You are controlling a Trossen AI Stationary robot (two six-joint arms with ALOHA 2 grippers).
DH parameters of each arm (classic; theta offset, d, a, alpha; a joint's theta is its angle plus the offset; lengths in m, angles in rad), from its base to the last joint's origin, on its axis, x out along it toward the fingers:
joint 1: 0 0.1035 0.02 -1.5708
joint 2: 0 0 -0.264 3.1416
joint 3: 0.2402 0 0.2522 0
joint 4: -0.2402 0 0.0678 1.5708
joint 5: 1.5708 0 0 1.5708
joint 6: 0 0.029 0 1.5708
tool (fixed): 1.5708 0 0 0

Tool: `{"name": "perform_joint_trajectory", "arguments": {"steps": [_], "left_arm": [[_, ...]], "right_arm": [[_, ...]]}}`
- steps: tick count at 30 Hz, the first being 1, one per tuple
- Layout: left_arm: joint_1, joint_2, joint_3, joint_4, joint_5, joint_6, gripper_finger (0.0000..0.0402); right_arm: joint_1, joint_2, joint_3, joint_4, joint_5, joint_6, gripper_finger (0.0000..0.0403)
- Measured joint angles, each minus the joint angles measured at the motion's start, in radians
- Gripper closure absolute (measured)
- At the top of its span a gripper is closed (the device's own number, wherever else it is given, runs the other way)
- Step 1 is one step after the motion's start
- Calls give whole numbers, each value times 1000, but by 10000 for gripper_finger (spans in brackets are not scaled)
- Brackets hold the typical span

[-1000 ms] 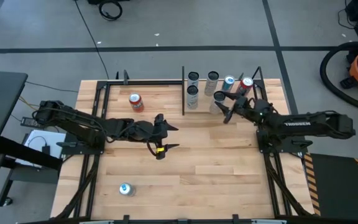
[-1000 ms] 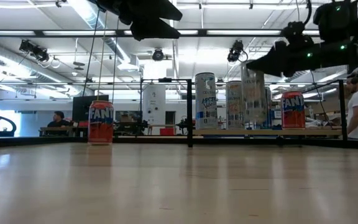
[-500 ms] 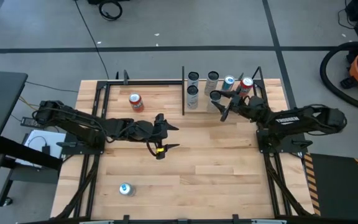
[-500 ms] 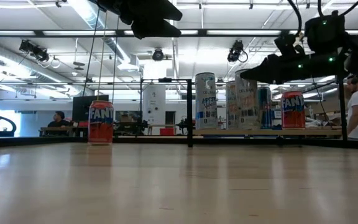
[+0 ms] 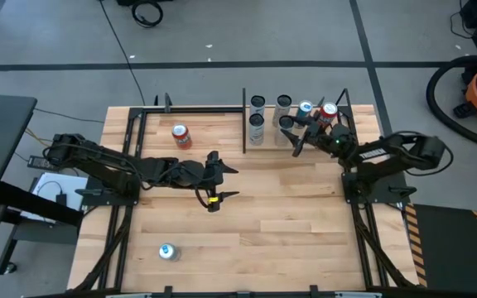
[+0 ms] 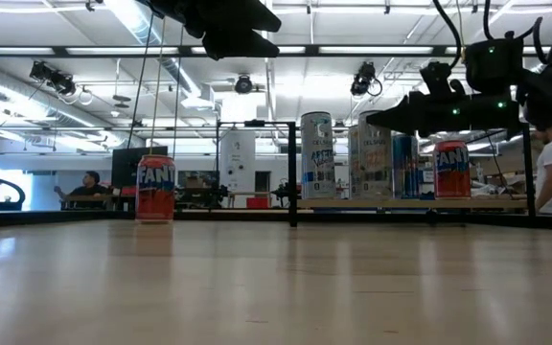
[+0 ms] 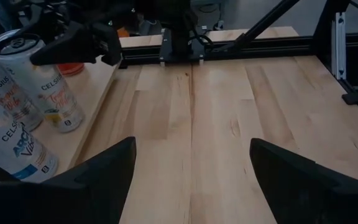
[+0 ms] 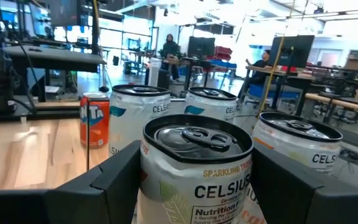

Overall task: Place canned beverage on shelf
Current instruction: Put the white yellow soda can on the shelf aligned with the other yellow white soda can

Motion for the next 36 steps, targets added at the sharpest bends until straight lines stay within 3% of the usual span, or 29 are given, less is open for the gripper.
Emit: {"name": "perform_joint_trajectory", "arguments": {"steps": [14,24,36], "left_arm": [[0,0,0,-1,0,-2,86],[0,0,0,-1,0,-2,86],[0,0,0,-1,-1,21,86]], "right_arm": [[-19,37,0,39,-26,-3,102],[-20,39,-2,28,76,33,81],[-20,39,38,3,-20,33,82]]}}
